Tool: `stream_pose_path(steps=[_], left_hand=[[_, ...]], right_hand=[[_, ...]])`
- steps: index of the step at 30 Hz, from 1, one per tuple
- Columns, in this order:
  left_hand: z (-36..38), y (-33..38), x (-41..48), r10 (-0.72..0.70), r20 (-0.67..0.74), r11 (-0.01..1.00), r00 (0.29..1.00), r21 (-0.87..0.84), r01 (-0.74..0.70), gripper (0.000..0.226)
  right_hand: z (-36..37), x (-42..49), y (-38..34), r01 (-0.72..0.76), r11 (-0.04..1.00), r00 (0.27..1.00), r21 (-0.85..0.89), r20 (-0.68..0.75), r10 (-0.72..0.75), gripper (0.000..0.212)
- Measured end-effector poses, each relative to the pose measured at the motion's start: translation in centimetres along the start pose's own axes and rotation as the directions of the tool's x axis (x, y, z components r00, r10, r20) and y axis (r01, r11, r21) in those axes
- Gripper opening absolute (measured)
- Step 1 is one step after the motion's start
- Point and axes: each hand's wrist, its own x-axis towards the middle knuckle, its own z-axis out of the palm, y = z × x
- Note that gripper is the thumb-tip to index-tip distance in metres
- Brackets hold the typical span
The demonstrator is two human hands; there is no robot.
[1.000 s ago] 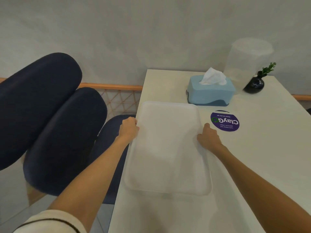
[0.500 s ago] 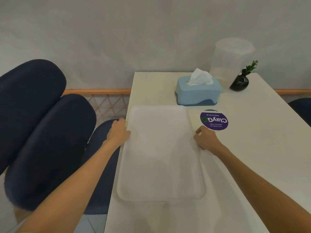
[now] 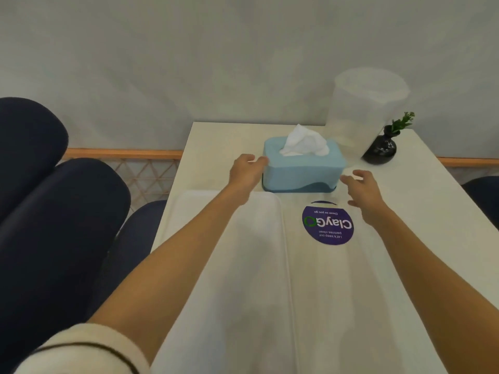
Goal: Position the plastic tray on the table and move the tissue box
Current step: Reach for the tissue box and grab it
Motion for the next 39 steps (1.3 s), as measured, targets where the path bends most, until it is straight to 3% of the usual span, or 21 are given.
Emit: stream_pose_path(steps=[5,9,14,23,30,34,39], left_hand=[[3.1,0.4,2.3,-0.107,0.101,0.994,0.989,0.003,0.107,0.067],[3.6,0.2,3.4,-0.132,0.14,0.991,0.981,-0.011,0.135,0.056],[4.6,1.0,4.4,-0.172,0.154,0.983,0.973,-0.034,0.179,0.033],[0.4,1.7,8.4,-0.092,0.067,0.995,0.993,0.04,0.09,0.041],[-6.7,0.7,12.4,-0.187,-0.057,0.982,0.981,-0.002,0.188,0.038],[-9.5,0.3,14.7,-0.189,-0.114,0.982,0.975,-0.013,0.189,0.026],[-11.0,0.3,16.6,-0.165,-0.109,0.985,0.98,0.021,0.169,0.027]], right_hand=[[1.5,2.7,-0.4,-0.061,0.975,0.995,0.211,0.09,0.043,0.063],[2.4,3.7,-0.5,-0.023,0.971,0.988,0.238,0.154,-0.014,0.056],[2.9,4.7,-0.7,0.002,0.975,0.991,0.222,0.13,-0.031,0.052],[7.4,5.6,-2.8,0.067,0.969,0.975,0.239,0.19,-0.114,0.056],[15.0,5.8,-6.2,0.091,0.977,0.943,0.19,0.3,-0.146,0.053],[18.5,6.1,-7.9,0.128,0.98,0.931,0.155,0.322,-0.172,0.053],[20.9,6.7,-8.6,0.106,0.985,0.929,0.137,0.341,-0.147,0.054]])
